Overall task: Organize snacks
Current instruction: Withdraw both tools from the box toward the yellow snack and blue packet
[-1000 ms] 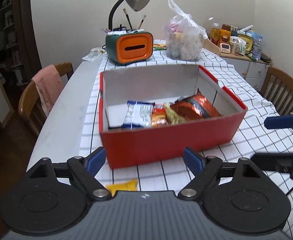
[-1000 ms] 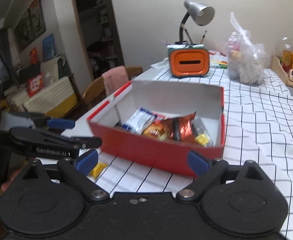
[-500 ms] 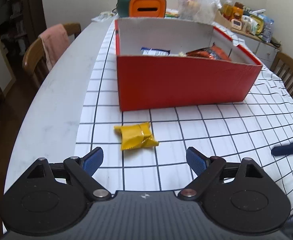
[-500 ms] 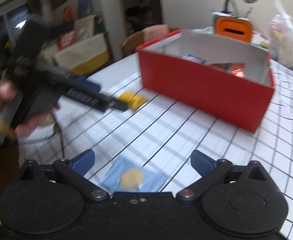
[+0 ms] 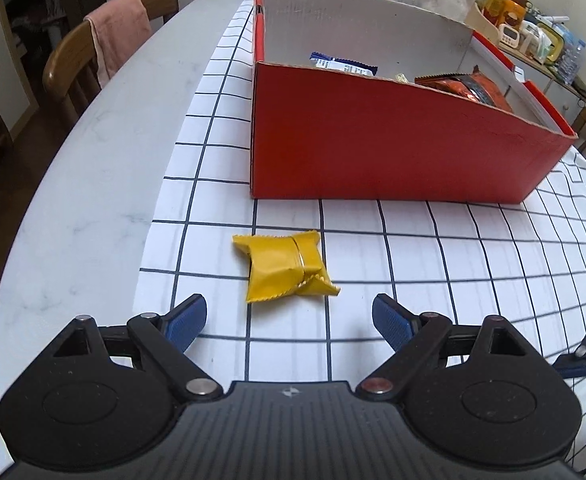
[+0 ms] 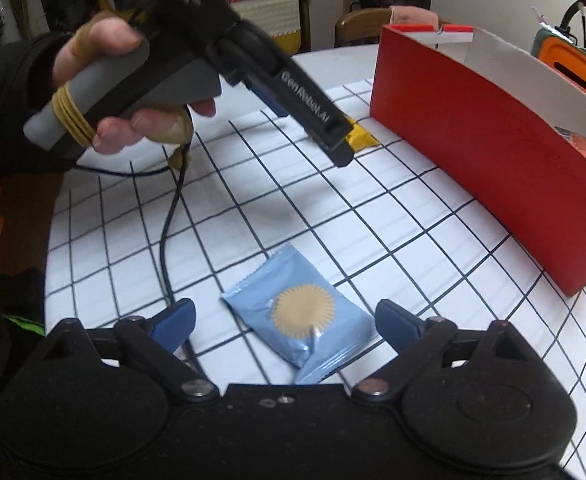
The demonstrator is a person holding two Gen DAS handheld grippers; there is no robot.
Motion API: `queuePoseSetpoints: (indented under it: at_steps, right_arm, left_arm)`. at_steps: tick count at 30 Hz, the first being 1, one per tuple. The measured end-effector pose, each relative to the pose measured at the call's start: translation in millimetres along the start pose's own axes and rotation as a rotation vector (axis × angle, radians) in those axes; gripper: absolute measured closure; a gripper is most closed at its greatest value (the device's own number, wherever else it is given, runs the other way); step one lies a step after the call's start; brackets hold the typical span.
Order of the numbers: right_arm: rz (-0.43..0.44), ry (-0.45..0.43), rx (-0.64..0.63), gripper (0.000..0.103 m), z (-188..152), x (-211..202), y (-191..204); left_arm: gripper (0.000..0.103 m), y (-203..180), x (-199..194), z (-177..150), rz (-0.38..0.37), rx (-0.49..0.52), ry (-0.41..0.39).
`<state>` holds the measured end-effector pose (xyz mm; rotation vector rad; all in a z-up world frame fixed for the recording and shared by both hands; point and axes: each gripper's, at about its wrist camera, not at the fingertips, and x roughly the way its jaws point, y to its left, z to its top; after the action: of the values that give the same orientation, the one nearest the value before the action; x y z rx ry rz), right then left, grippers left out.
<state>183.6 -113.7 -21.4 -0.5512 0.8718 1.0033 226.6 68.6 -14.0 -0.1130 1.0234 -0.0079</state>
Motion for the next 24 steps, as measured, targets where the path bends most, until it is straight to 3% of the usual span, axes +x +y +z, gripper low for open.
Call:
queuePoseSetpoints:
  at_steps: [8, 15, 20, 24]
  right_arm:
    - [-0.004, 0.026, 0.04, 0.015, -2.4, 12.1, -20.6]
    - [0.017, 0.015, 0.004, 0.017, -6.2, 8.4, -8.3]
    - [-0.007, 0.002, -0.003, 0.033, -7.2, 4.9, 1.6]
    - [-0.033, -0.004, -0.014, 0.043, -8.5, 2.7, 10.8]
  left_arm:
    - [0.013, 1.3, 14.9, 12.8, 0.036, -0.046, 0.014]
    - [0.013, 4.3, 23.2, 21.0, 0.044, -0.07, 0.005]
    - [0.021, 1.5, 23.3, 19.8, 0.055, -0.049, -0.007]
    - [0.039, 0.5, 21.9, 20.2, 0.073, -0.041, -0.017]
